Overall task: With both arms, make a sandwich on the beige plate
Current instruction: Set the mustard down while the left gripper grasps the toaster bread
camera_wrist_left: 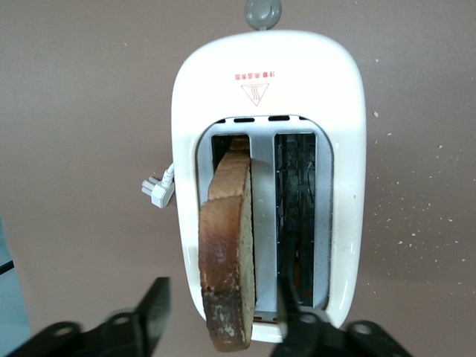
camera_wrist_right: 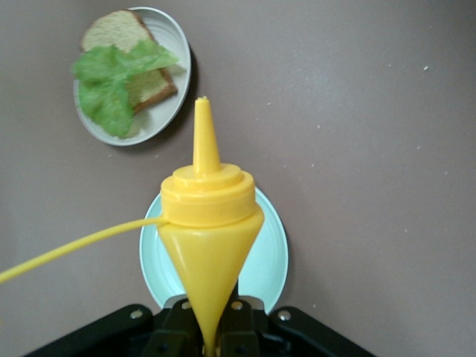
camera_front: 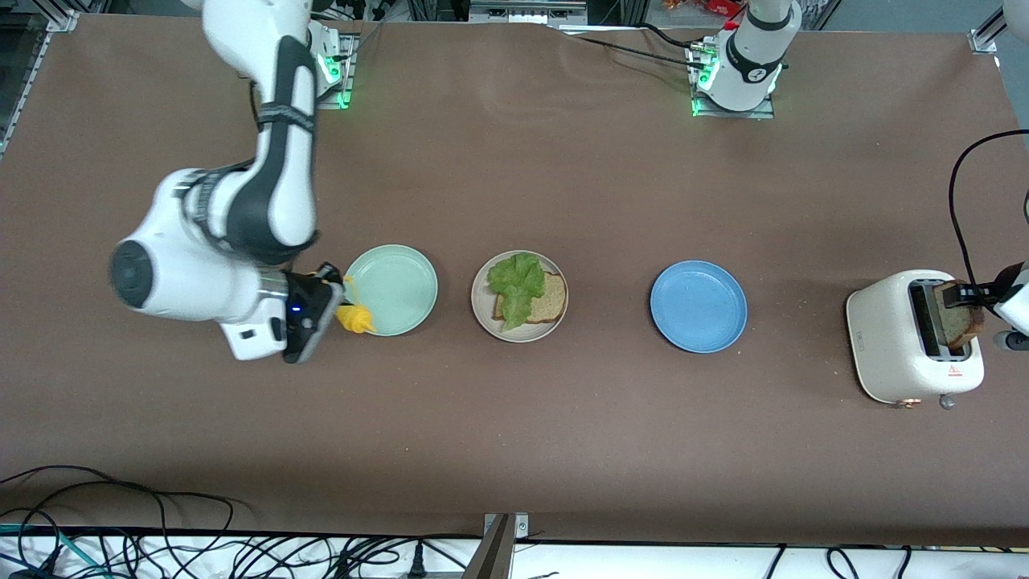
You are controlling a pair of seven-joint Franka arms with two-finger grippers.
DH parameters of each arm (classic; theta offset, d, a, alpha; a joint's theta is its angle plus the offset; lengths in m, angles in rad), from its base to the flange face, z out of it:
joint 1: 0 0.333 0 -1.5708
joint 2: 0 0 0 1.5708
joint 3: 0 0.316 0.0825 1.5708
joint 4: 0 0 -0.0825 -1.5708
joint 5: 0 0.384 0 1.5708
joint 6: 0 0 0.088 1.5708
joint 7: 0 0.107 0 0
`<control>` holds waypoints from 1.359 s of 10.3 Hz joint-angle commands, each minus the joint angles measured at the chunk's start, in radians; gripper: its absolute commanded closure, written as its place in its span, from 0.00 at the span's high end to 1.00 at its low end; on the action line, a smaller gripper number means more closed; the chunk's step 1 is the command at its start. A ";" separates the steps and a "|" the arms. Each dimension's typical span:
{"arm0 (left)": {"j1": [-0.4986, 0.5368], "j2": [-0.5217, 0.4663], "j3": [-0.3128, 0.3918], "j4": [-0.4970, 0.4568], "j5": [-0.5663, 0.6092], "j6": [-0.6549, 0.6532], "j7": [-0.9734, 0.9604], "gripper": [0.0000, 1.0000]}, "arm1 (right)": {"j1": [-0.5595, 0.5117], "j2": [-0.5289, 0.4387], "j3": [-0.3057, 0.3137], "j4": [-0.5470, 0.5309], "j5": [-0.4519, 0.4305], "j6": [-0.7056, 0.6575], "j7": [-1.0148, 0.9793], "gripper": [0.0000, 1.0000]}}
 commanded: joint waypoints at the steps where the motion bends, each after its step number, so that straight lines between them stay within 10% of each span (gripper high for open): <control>1: 0.011 0.016 -0.007 0.014 0.001 0.003 0.022 0.00 | -0.037 -0.061 -0.029 -0.096 0.122 -0.112 -0.198 0.00; 7: 0.010 0.019 -0.011 0.101 0.003 -0.029 0.018 0.00 | -0.461 -0.046 0.214 -0.121 0.274 -0.332 -0.743 0.00; 12: -0.051 0.019 -0.021 0.295 0.014 -0.246 0.098 0.00 | -0.854 0.038 0.623 -0.121 0.296 -0.392 -1.156 0.00; 14: -0.064 0.018 -0.039 0.341 -0.002 -0.332 0.175 0.00 | -0.888 0.084 0.649 -0.121 0.303 -0.400 -1.266 0.00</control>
